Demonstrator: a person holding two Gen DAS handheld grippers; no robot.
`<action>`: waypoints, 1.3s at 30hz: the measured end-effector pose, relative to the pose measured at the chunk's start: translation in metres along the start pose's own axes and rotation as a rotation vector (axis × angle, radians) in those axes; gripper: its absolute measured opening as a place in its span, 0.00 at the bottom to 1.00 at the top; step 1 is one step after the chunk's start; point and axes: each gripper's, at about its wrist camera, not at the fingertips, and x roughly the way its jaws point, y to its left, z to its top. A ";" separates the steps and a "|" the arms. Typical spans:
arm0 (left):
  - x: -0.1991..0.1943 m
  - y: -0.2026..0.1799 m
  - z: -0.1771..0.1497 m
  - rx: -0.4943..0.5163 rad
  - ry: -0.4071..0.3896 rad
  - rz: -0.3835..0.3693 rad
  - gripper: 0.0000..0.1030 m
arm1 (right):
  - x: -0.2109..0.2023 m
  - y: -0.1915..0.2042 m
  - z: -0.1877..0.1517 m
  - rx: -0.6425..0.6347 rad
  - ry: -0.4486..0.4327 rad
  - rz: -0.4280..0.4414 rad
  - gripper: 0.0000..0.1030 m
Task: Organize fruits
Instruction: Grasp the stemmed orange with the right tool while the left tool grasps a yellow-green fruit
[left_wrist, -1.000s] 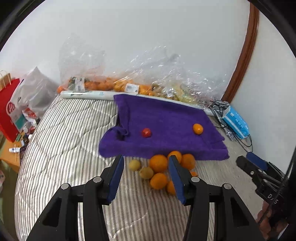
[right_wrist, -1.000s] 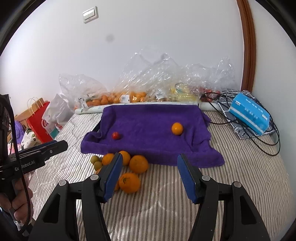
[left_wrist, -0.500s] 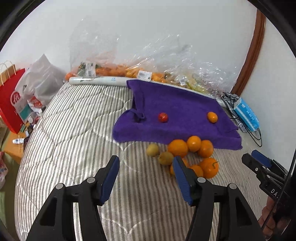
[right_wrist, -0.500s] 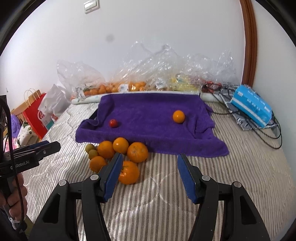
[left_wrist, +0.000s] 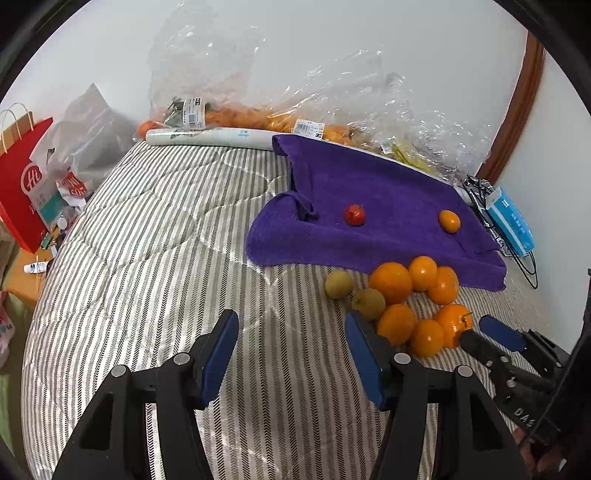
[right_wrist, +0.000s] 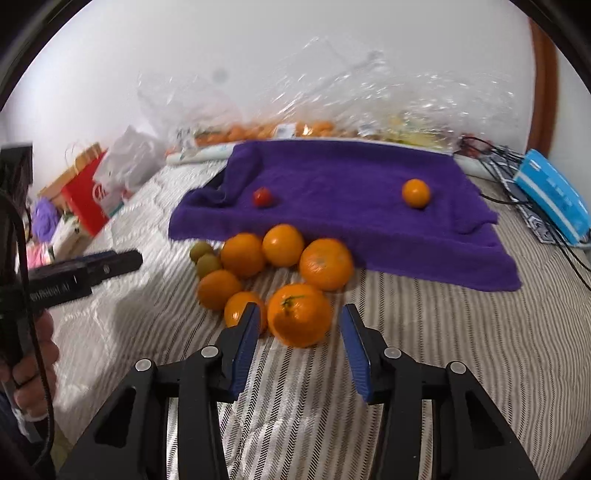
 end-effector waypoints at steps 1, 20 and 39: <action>0.000 0.001 -0.001 0.000 0.000 0.003 0.56 | 0.003 0.000 -0.001 -0.004 0.006 0.001 0.43; 0.041 -0.007 0.012 0.030 0.039 -0.007 0.55 | 0.022 -0.013 -0.001 -0.088 0.011 -0.042 0.42; 0.076 -0.024 0.026 0.110 0.017 -0.167 0.33 | 0.019 -0.066 0.000 -0.010 -0.008 -0.063 0.42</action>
